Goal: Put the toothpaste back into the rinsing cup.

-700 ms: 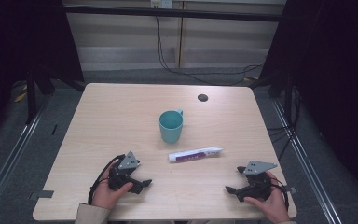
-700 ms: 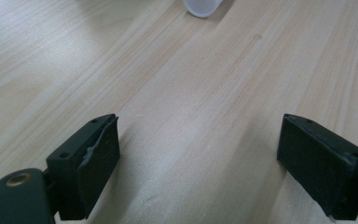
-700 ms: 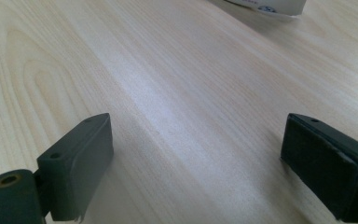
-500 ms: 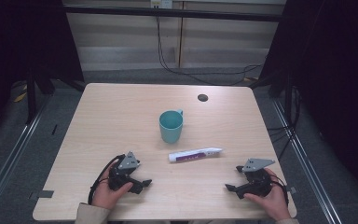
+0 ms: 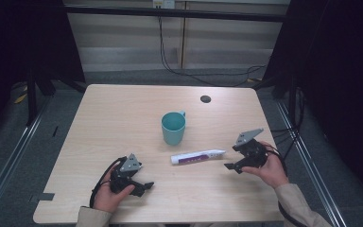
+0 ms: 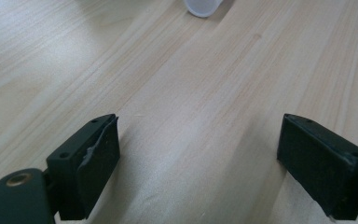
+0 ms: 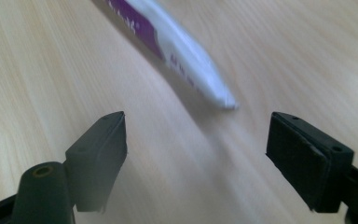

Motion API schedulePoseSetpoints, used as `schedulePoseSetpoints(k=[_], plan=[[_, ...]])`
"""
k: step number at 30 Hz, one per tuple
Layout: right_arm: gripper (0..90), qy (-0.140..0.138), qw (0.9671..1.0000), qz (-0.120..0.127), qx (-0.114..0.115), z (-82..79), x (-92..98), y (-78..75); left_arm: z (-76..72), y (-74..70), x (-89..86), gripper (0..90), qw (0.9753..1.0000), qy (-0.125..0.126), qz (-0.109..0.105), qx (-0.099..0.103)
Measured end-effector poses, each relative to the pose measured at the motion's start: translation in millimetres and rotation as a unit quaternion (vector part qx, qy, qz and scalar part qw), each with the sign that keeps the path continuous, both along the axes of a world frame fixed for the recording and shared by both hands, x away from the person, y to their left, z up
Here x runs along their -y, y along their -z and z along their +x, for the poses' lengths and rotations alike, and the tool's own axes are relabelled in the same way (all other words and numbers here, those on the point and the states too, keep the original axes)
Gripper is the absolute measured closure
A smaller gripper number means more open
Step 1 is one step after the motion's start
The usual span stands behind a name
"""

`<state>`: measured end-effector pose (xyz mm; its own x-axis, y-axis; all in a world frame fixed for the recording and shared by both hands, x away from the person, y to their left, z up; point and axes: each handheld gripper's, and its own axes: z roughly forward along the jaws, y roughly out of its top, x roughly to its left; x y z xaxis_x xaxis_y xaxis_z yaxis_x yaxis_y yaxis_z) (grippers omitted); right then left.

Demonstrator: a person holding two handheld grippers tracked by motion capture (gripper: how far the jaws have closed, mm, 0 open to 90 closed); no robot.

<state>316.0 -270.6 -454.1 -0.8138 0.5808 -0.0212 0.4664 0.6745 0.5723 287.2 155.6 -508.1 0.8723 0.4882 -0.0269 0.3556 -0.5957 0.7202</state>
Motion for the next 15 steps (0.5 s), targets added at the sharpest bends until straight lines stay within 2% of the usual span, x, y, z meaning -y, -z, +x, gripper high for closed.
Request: schedulePoseSetpoints(k=[2, 5, 10, 12, 15], plan=[[20.9, -0.014, 0.9999, 0.001, -0.002, 9.6, -6.9, -3.7, 0.0, 0.0, 0.1, 12.6, 1.0000, 0.000, 0.000, 0.000], [22.4, -0.032, 0.9993, -0.019, -0.003, 22.6, -19.0, -4.5, -0.3, 0.0, 0.2, 12.6, 1.0000, 0.000, 0.000, -0.001], [27.3, -0.061, 0.9960, -0.053, -0.038, 39.2, -39.5, 5.9, -0.2, 0.0, 0.2, 12.6, 1.0000, 0.000, 0.000, -0.001], [32.3, -0.073, 0.9939, -0.065, -0.051, 42.6, -46.2, 10.3, -0.2, 0.0, 0.2, 12.6, 1.0000, 0.000, 0.000, -0.001], [37.7, -0.087, 0.9915, -0.077, -0.058, 45.6, -52.5, 13.0, 0.1, 0.0, 0.1, 12.6, 1.0000, 0.001, 0.000, 0.000]])
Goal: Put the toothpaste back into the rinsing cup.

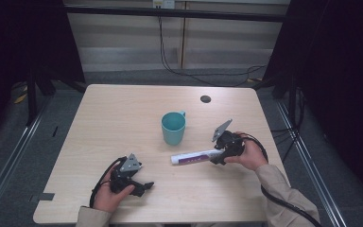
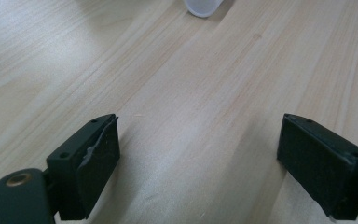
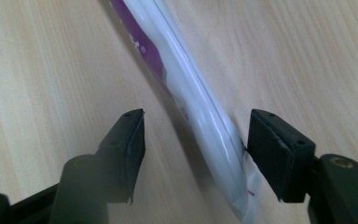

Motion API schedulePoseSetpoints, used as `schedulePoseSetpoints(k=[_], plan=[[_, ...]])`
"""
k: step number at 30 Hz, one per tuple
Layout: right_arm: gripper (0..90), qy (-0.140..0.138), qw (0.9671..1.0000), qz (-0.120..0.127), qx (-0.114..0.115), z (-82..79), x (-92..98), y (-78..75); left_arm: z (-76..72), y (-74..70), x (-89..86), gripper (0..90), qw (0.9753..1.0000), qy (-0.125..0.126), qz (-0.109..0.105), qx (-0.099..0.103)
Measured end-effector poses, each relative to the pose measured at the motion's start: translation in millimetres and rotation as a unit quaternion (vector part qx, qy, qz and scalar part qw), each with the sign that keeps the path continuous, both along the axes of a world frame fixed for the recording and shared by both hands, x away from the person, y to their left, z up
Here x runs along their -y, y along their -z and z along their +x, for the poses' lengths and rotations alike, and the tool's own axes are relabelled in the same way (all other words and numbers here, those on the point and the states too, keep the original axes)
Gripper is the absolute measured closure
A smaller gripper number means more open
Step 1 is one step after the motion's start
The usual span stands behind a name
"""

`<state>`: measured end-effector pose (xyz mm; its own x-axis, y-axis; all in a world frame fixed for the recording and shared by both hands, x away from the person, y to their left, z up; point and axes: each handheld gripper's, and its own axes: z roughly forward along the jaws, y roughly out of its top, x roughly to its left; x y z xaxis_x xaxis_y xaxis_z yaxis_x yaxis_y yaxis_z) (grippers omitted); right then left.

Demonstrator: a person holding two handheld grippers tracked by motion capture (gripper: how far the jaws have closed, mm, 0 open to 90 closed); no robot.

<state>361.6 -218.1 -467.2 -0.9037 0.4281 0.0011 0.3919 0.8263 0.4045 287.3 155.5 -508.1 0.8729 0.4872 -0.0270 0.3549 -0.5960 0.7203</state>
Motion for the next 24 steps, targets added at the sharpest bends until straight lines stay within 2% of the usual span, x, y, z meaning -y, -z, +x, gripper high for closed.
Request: schedulePoseSetpoints(k=[3, 6, 8, 9, 12, 13, 14, 17, 20, 24], plan=[[47.0, -0.008, 0.9999, -0.011, 0.001, 2.1, -2.5, 1.0, -0.1, 0.0, 0.0, 12.6, 1.0000, 0.000, 0.001, 0.000], [48.8, -0.014, 0.9994, -0.031, -0.007, 3.1, -5.2, 6.1, -0.1, 0.0, 0.0, 12.6, 1.0000, 0.000, 0.000, 0.000], [59.9, -0.016, 0.9993, -0.032, -0.013, 3.1, -6.1, 6.0, -0.2, 0.1, 0.1, 12.6, 1.0000, 0.000, -0.001, -0.001], [62.0, -0.033, 0.9989, -0.033, -0.010, 3.2, -6.4, 6.0, -0.2, 0.1, 0.1, 12.6, 1.0000, 0.000, -0.001, -0.001], [71.2, -0.047, 0.9980, -0.037, -0.021, -0.9, -10.2, 4.3, -0.2, 0.0, 0.1, 12.6, 1.0000, -0.001, 0.000, -0.001], [72.4, -0.049, 0.9977, -0.039, -0.024, -2.0, -11.6, 3.6, -0.1, 0.0, 0.0, 12.6, 1.0000, 0.000, 0.001, 0.000], [73.0, -0.051, 0.9976, -0.044, -0.016, -3.2, -12.8, 3.6, 0.0, 0.0, 0.0, 12.6, 1.0000, 0.000, 0.000, 0.000], [73.8, -0.053, 0.9975, -0.042, -0.018, -5.2, -12.6, 2.4, -0.3, 0.0, 0.1, 12.6, 1.0000, -0.001, 0.000, -0.001], [74.4, -0.059, 0.9973, -0.042, -0.008, -12.0, -12.1, -4.1, -0.2, 0.2, 0.5, 12.2, 1.0000, 0.000, -0.001, -0.001], [74.7, -0.066, 0.9970, -0.039, 0.003, -19.6, -9.7, -11.2, -0.3, 0.4, 2.5, 7.2, 0.9999, 0.009, 0.004, -0.004]])
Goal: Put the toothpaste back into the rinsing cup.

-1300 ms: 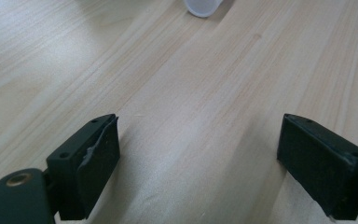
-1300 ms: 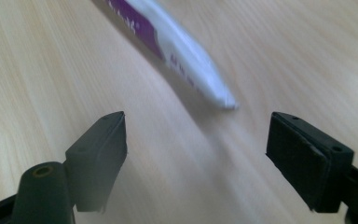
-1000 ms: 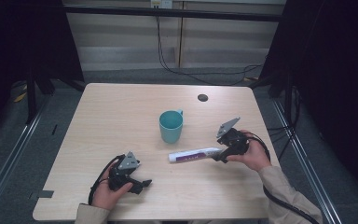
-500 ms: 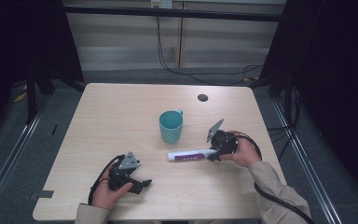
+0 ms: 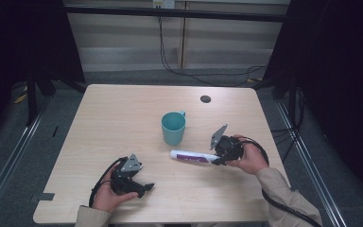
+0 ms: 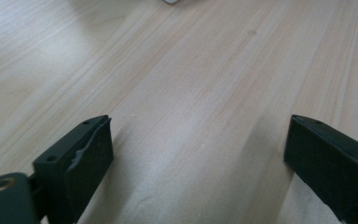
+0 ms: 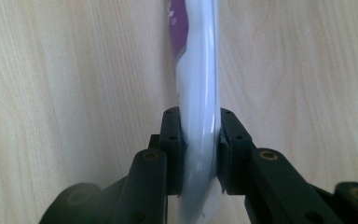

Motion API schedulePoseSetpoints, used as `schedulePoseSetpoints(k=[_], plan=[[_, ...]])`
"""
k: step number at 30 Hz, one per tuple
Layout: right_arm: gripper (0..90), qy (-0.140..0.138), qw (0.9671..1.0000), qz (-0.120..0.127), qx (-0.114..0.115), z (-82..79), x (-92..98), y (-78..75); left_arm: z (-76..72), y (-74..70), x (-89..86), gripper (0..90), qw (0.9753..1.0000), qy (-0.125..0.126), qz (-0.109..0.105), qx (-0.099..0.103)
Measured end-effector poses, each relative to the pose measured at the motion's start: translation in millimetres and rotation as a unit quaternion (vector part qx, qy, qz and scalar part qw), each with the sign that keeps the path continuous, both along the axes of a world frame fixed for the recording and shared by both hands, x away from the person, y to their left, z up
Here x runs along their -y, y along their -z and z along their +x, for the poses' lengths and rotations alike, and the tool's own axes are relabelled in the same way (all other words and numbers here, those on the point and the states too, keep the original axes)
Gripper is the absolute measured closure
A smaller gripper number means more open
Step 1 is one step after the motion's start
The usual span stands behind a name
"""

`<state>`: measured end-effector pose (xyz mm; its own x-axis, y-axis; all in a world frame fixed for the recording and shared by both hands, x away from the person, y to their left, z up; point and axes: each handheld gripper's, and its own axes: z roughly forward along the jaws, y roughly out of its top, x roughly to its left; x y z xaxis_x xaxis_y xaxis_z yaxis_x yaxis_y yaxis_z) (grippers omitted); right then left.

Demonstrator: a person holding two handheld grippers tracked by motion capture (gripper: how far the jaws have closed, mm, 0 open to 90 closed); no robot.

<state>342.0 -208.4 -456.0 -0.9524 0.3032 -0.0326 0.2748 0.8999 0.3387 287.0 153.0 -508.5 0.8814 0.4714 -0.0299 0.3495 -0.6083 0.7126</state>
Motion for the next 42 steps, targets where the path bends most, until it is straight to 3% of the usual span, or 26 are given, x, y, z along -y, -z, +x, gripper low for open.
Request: schedulePoseSetpoints(k=[4, 6, 9, 14, 19, 23, 25, 32, 33, 39, 41, 42], plan=[[74.8, -0.003, 0.9999, 0.009, 0.004, -9.2, 0.8, -7.5, 0.8, -6.9, 4.9, 12.9, 0.9997, -0.005, 0.020, -0.014], [74.8, -0.012, 0.9999, 0.003, 0.009, -12.8, -1.0, -10.7, 2.3, -13.5, 8.8, 16.9, 0.9985, 0.011, 0.047, -0.024], [74.9, -0.015, 0.9998, 0.008, 0.007, -17.7, -4.7, -13.3, 2.4, -24.4, 16.3, 17.0, 0.9968, 0.026, 0.074, -0.014], [74.9, -0.024, 0.9996, 0.015, 0.007, -23.1, -13.0, -17.1, 4.7, -47.7, 32.5, 20.2, 0.9943, 0.050, 0.094, 0.007], [75.0, -0.037, 0.9989, 0.025, 0.011, -25.9, -21.6, -22.0, 7.9, -67.8, 51.4, 21.2, 0.9920, 0.068, 0.104, 0.024], [75.1, -0.045, 0.9985, 0.026, 0.018, -29.7, -28.2, -26.1, 9.8, -75.3, 63.8, 24.0, 0.9898, 0.079, 0.114, 0.033], [75.2, -0.049, 0.9980, 0.034, 0.020, -31.3, -30.7, -28.1, 10.6, -77.2, 77.7, 25.6, 0.9876, 0.094, 0.122, 0.032], [75.2, -0.074, 0.9956, 0.049, 0.032, -37.2, -38.5, -39.4, 15.0, -68.5, 107.3, 32.7, 0.9756, 0.137, 0.168, 0.032], [75.2, -0.075, 0.9954, 0.049, 0.034, -38.6, -39.7, -41.4, 15.1, -67.1, 110.2, 33.7, 0.9757, 0.137, 0.168, 0.029], [75.1, -0.097, 0.9931, 0.054, 0.039, -42.8, -44.8, -48.5, 12.7, -64.4, 121.4, 47.3, 0.9660, 0.165, 0.198, 0.021], [75.1, -0.103, 0.9924, 0.054, 0.040, -43.4, -45.7, -48.7, 11.8, -63.8, 122.2, 53.2, 0.9652, 0.166, 0.201, 0.023], [75.0, -0.110, 0.9914, 0.057, 0.042, -43.5, -46.3, -48.3, 12.0, -63.5, 121.7, 59.1, 0.9618, 0.173, 0.211, 0.013]])
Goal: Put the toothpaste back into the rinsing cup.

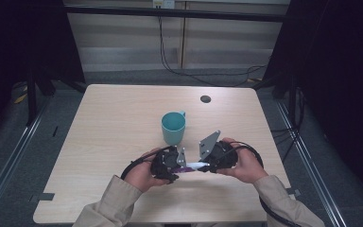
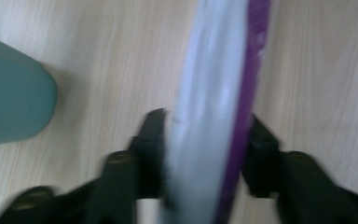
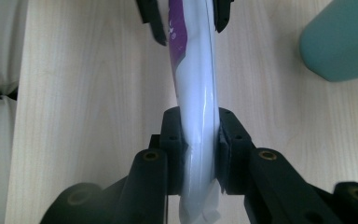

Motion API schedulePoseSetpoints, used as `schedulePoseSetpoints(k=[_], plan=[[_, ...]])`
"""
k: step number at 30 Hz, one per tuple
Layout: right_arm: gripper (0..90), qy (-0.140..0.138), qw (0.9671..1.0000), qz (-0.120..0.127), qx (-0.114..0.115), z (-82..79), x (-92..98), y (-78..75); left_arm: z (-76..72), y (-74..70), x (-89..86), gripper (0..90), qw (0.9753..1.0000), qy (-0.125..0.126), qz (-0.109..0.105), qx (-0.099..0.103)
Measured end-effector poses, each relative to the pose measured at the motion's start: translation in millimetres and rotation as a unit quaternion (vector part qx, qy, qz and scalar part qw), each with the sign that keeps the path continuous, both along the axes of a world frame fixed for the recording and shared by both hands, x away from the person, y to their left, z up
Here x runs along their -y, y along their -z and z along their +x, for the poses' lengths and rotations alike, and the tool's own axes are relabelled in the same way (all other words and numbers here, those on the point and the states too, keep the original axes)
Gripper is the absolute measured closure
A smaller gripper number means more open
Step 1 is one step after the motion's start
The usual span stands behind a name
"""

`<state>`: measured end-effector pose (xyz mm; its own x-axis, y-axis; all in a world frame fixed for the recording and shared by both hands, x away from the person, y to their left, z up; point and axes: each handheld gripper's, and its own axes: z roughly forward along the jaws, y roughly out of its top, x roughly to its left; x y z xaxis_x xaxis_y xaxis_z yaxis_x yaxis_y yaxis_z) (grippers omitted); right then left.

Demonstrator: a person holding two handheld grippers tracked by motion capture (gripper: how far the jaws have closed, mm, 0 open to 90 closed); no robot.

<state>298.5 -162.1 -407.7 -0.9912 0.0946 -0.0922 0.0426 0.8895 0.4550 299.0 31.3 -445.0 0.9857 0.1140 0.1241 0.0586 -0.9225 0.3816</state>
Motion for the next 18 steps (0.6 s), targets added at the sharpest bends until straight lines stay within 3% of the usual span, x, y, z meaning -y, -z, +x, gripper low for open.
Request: schedulePoseSetpoints(k=[1, 3, 6, 9, 16, 17, 18], plan=[[75.1, -0.006, 1.0000, 0.001, 0.001, -0.5, -0.6, 0.0, -1.3, 0.3, 0.2, 59.7, 1.0000, 0.003, 0.005, 0.003], [74.8, -0.009, 1.0000, 0.002, -0.002, -0.9, -1.5, -0.6, -4.0, -0.3, 0.3, 63.2, 0.9998, 0.004, 0.016, -0.008], [74.0, -0.010, 0.9999, 0.008, -0.004, -1.2, -1.9, -0.2, -4.7, -2.0, -1.4, 65.5, 0.9998, -0.004, 0.015, -0.012], [68.9, 0.007, 0.9993, 0.034, -0.012, 0.6, 1.0, 1.1, -7.0, -5.7, -5.2, 68.8, 0.9996, -0.018, 0.005, -0.019], [34.6, 0.062, 0.9946, 0.081, -0.021, 6.7, 15.5, 8.3, -6.0, -8.5, -11.5, 70.7, 0.9988, -0.030, -0.020, -0.033], [34.6, 0.062, 0.9946, 0.081, -0.021, 6.7, 15.5, 8.3, -6.0, -8.5, -11.5, 70.8, 0.9988, -0.030, -0.020, -0.033], [31.5, 0.084, 0.9912, 0.099, -0.026, 8.2, 23.1, 8.0, -4.9, -7.7, -14.3, 70.8, 0.9986, -0.035, -0.020, -0.034]])
